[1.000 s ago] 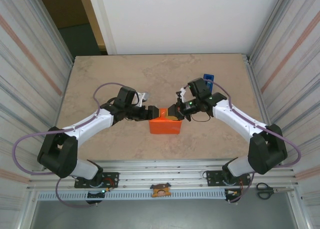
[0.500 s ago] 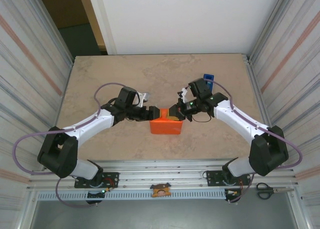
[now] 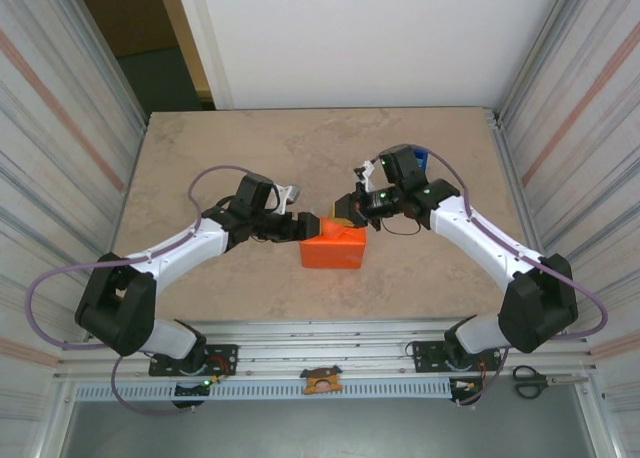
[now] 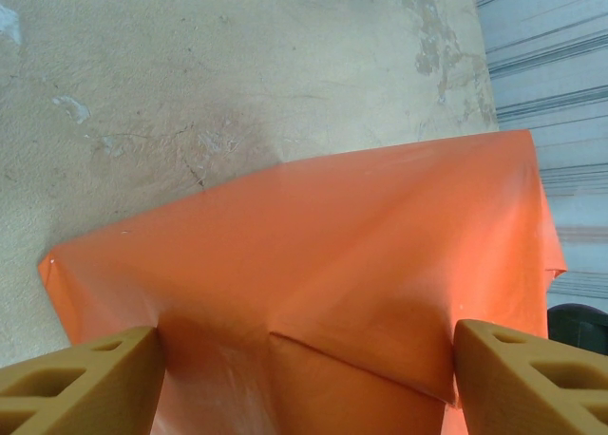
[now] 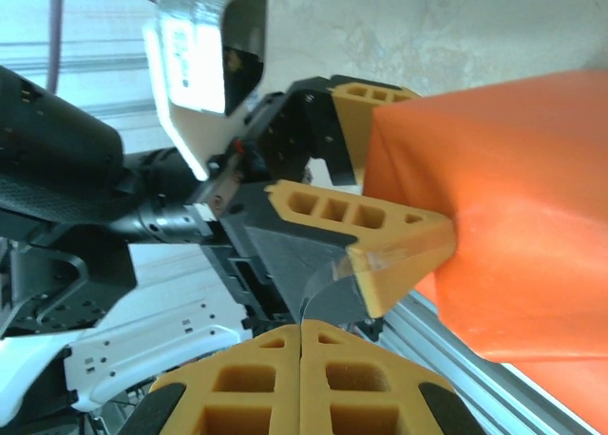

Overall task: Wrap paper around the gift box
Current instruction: Stick the wrapping paper to the gift box.

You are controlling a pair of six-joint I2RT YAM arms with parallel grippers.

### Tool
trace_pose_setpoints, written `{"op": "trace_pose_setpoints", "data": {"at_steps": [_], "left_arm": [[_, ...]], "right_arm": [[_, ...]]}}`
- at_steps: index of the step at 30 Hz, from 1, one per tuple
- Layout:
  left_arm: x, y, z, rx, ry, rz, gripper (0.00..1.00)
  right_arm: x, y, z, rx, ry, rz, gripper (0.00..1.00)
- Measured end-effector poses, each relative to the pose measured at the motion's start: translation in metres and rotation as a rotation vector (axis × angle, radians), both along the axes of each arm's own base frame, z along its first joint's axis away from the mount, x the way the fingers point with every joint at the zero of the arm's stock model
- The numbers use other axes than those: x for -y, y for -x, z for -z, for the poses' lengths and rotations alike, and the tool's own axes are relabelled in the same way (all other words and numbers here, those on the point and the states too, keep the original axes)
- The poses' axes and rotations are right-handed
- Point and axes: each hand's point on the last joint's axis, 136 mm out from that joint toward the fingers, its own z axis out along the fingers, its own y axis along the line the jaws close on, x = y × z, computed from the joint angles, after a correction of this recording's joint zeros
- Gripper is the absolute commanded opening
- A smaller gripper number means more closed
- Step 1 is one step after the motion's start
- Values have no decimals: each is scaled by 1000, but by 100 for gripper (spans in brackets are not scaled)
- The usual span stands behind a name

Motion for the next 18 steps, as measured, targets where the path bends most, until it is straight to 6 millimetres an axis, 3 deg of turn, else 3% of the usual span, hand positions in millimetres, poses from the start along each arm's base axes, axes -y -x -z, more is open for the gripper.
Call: {"op": "trace_pose_setpoints", "data": {"at_steps": [10, 18], "left_arm": [[0, 0, 0, 0, 0, 0, 77], [0, 0, 0, 0, 0, 0, 77]], "right_arm": [[4, -11, -2, 20, -5, 33, 0], [8, 13, 43, -92, 55, 10, 0]]}}
